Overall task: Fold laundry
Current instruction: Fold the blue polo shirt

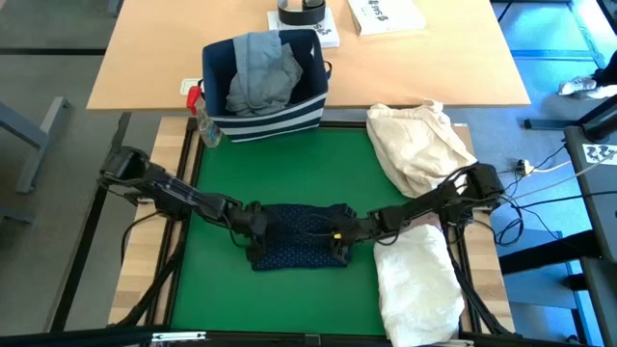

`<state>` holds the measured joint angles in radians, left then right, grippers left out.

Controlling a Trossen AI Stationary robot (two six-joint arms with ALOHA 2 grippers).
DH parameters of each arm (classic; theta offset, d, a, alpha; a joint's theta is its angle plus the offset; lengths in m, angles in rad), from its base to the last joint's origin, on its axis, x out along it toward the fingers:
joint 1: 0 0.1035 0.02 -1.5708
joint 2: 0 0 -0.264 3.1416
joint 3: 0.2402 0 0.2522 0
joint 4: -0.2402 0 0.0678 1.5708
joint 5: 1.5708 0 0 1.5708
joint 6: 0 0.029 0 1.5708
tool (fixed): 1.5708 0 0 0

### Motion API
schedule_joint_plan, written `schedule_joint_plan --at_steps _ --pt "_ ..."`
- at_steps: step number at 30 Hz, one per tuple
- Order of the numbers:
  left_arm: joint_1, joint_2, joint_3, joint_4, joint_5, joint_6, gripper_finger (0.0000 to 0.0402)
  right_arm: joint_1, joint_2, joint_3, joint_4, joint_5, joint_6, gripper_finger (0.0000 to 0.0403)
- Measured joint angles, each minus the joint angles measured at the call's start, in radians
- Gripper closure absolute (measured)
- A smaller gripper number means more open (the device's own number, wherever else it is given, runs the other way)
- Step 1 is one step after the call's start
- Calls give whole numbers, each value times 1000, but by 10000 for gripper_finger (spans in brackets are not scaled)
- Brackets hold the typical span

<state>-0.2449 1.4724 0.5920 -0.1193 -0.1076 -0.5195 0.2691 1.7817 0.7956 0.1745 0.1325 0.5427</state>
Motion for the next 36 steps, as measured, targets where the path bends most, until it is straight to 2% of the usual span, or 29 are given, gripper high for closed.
schedule_joint_plan --at_steps 3,6,11,16,20,25,30,36 --pt "-17 40 -9 4 33 -18 276 -2 -10 0 1 -3 3 175" --pt "-17 27 -3 -5 107 -30 276 -8 -53 31 -22 -2 2 175" --pt "-11 -96 55 -45 133 -39 276 -2 -154 105 -139 -23 -31 175" --pt "-2 -229 93 -81 145 -55 276 0 -217 158 -247 -103 -46 175" --pt "13 -301 95 -77 132 -130 268 0 -219 190 -253 -153 31 175" --pt "24 -313 95 -160 111 -282 228 -15 -220 201 -262 -160 154 166" --pt "4 -297 93 -296 95 -413 193 -58 -219 201 -470 -179 333 124" --pt "-118 -316 74 -446 -12 -611 184 -60 -246 193 -726 -152 410 98"
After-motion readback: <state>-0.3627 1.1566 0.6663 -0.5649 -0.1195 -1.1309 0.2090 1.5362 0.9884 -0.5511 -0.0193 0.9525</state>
